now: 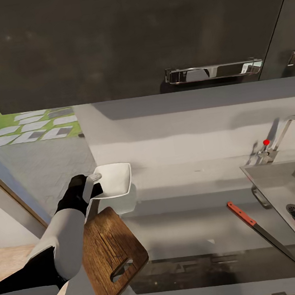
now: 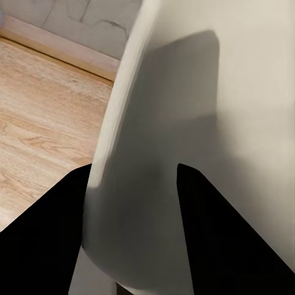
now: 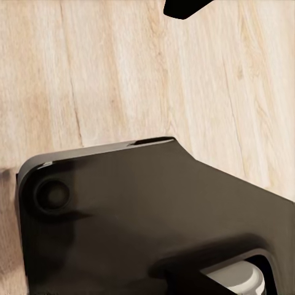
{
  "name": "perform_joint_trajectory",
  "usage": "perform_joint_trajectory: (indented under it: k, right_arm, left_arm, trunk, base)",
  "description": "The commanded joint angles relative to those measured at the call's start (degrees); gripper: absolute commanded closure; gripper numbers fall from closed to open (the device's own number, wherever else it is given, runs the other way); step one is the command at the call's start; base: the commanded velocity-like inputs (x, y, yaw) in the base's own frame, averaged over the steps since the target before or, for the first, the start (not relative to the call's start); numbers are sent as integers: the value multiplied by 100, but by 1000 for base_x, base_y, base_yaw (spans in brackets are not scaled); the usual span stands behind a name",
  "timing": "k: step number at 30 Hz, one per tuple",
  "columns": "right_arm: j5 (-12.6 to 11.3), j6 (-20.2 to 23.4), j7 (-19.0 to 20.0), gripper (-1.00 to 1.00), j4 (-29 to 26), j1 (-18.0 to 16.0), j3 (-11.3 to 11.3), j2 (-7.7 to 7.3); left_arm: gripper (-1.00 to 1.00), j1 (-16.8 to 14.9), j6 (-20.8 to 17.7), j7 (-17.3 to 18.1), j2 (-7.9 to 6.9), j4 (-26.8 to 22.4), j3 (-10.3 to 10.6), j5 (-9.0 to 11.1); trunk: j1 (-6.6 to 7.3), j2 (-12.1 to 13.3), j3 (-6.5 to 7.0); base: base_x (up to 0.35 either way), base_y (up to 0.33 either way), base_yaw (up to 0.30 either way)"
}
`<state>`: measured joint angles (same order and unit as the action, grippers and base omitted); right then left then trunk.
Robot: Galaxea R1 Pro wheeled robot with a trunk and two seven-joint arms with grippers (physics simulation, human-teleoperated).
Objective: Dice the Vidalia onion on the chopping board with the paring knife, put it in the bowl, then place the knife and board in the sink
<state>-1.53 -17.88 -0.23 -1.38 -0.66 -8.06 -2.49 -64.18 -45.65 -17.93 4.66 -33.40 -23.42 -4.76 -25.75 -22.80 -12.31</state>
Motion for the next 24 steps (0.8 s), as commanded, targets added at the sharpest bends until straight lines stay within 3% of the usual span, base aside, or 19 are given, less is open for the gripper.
perform_joint_trajectory:
  k: [1, 24]
  right_arm:
    - [-15, -22, 4, -100, 4, -4, -18, -1]
    - [-17, -22, -21, -100, 5, -4, -20, 3]
  left_arm:
    - [100, -7, -23, 26, 9, -9, -40, -43]
    - [100, -7, 3, 26, 1, 260, -56, -43]
  trunk:
    - [-3, -12, -11]
    - [-3, -12, -11]
  base:
    - [0, 0, 0]
    - [0, 0, 0]
